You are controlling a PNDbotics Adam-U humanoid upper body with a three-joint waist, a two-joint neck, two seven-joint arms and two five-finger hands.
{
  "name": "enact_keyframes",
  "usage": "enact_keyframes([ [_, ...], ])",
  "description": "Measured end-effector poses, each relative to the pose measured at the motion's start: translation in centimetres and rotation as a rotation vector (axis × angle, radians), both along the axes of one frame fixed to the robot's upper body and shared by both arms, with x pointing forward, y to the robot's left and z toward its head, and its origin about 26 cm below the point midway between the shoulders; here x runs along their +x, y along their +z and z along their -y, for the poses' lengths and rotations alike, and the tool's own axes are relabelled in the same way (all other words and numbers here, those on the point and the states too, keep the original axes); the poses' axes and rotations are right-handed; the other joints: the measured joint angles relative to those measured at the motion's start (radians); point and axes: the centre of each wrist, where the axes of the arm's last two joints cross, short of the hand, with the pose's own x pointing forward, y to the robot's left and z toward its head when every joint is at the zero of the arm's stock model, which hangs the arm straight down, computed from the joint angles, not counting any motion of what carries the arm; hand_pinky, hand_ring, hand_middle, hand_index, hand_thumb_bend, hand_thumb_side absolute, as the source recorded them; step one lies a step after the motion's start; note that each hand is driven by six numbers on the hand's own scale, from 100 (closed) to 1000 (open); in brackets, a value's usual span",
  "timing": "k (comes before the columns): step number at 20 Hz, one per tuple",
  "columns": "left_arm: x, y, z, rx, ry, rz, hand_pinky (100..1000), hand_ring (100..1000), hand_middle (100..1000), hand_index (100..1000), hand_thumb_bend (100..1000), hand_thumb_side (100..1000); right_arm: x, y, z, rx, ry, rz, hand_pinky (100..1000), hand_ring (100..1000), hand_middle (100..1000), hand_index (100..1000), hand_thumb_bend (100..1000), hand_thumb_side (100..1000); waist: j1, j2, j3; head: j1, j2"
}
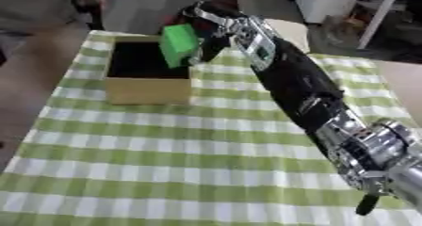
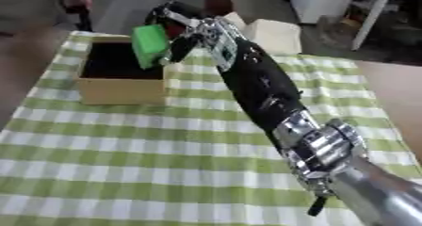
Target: Pick up objects on the table and place them in the box.
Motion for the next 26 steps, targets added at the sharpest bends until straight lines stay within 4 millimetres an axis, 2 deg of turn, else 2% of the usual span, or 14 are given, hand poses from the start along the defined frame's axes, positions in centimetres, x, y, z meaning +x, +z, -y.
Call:
enact_keyframes([
  [5, 0.0, 0.0, 0.0, 0.0, 0.0, 0.0, 546, 637, 571, 580, 200, 100, -0.1, 0.0, -0.3, -0.024, 0.025, 0.009, 815, 824, 898, 928, 602, 174, 0.0, 0.0, 0.0, 0.0, 0.0],
  [15, 0.0, 0.0, 0.0, 0.0, 0.0, 0.0, 546, 638, 570, 579, 205, 100, -0.3, 0.4, -0.6, -0.038, 0.047, 0.032, 809, 815, 878, 917, 591, 180, -0.001, 0.001, -0.003, 0.0, 0.0],
  [16, 0.0, 0.0, 0.0, 0.0, 0.0, 0.0, 546, 638, 569, 580, 204, 100, -0.3, 0.5, -0.6, -0.039, 0.048, 0.032, 783, 784, 814, 896, 585, 175, -0.001, 0.001, -0.003, 0.0, 0.0],
  [18, 0.0, -0.1, -0.1, -0.001, 0.003, -0.002, 546, 638, 569, 580, 205, 100, -0.4, 0.6, -0.6, -0.037, 0.05, 0.038, 777, 777, 804, 894, 584, 172, -0.001, 0.0, -0.016, 0.004, 0.0],
  [26, -0.3, -0.8, -0.7, -0.006, 0.043, -0.023, 546, 640, 569, 581, 206, 100, -2.1, 1.7, 5.0, -0.019, 0.018, 0.113, 752, 743, 772, 884, 572, 151, 0.003, -0.007, -0.081, 0.03, 0.003],
])
